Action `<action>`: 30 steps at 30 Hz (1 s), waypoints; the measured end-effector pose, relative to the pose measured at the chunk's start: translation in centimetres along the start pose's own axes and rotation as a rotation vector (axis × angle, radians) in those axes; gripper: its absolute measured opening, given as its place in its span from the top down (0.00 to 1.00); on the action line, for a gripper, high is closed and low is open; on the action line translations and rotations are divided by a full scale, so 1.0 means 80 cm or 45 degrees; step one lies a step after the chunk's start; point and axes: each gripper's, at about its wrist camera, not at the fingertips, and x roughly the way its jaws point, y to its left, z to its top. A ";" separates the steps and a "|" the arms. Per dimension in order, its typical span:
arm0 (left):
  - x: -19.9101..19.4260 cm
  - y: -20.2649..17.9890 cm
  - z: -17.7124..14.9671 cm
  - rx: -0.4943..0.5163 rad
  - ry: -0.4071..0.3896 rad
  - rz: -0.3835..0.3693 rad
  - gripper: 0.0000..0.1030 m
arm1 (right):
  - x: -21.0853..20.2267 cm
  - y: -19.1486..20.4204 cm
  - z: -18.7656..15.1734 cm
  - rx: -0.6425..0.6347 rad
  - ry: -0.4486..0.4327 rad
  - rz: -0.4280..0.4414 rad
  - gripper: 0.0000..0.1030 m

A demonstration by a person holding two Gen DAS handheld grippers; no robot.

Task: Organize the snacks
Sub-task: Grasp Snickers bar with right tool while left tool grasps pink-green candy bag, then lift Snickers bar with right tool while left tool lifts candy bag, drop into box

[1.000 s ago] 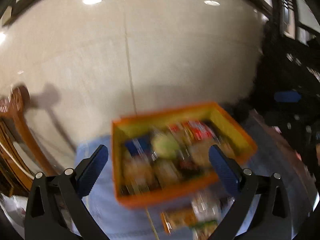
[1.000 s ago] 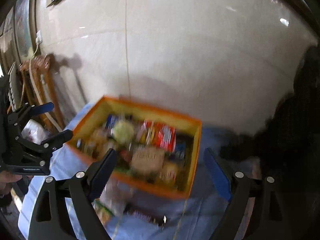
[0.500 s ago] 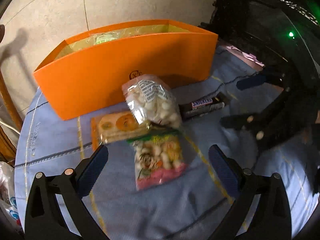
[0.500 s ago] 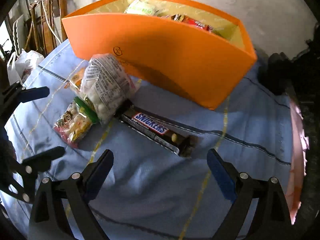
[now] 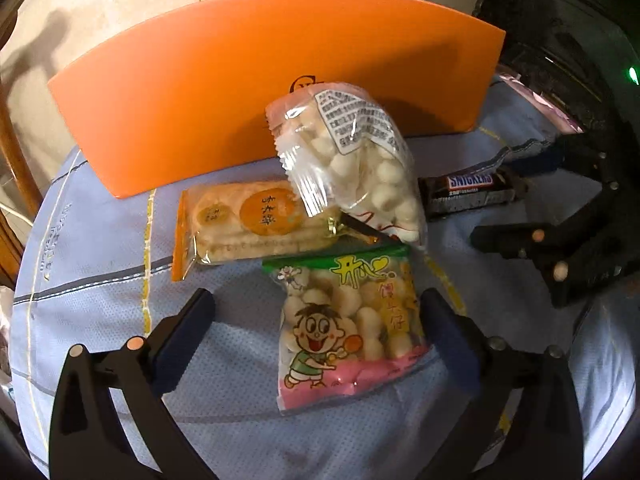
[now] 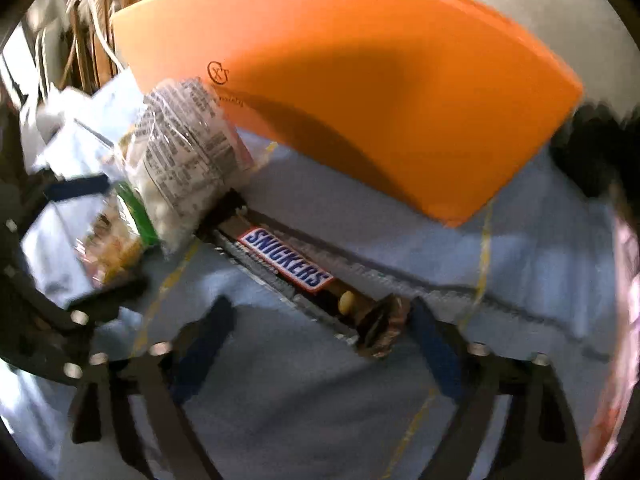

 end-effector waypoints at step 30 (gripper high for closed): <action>-0.100 0.070 -0.022 -0.168 -0.110 0.002 0.53 | -0.113 -0.004 -0.050 0.245 -0.147 0.105 0.83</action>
